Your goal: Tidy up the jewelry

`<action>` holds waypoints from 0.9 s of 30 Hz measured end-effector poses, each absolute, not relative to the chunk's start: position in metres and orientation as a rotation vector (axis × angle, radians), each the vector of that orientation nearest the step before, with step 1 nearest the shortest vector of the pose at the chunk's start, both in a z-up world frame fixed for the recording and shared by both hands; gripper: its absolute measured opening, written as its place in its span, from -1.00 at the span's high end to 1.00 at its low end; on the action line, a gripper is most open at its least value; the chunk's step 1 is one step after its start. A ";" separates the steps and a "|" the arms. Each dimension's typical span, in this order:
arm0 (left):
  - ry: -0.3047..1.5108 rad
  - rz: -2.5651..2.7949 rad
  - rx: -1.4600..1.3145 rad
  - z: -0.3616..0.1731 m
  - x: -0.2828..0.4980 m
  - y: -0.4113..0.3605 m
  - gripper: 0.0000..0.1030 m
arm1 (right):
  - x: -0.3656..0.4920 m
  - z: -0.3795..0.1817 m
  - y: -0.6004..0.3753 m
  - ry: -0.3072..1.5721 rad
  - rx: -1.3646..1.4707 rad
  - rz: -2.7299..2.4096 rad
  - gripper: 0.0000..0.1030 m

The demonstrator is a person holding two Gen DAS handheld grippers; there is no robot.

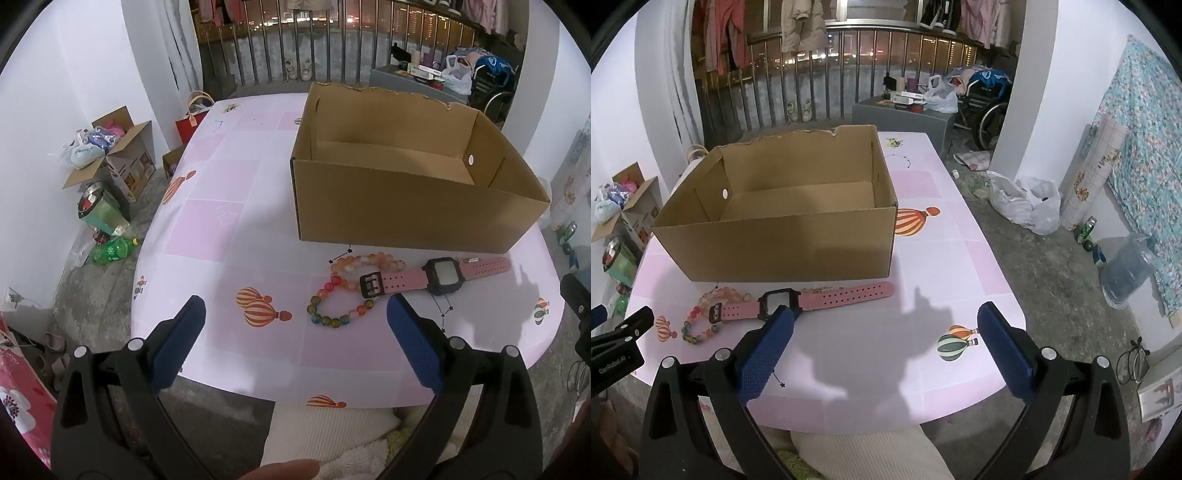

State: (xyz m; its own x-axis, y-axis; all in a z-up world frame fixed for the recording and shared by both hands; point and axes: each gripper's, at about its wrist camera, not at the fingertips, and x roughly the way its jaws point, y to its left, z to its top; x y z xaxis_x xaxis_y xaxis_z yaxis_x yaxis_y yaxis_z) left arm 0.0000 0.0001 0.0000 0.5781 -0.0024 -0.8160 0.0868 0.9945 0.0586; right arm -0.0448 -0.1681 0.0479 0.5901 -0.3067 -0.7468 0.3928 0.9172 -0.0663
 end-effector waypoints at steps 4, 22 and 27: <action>0.955 -0.054 0.096 0.000 0.000 0.000 -0.84 | -0.045 0.048 -0.169 0.846 0.111 -0.410 -0.88; 0.943 -0.054 0.094 0.002 -0.001 -0.004 -0.84 | -0.045 0.049 -0.168 0.845 0.104 -0.407 -0.88; 0.944 -0.057 0.094 0.006 -0.001 -0.007 -0.84 | -0.045 0.048 -0.168 0.846 0.107 -0.407 -0.88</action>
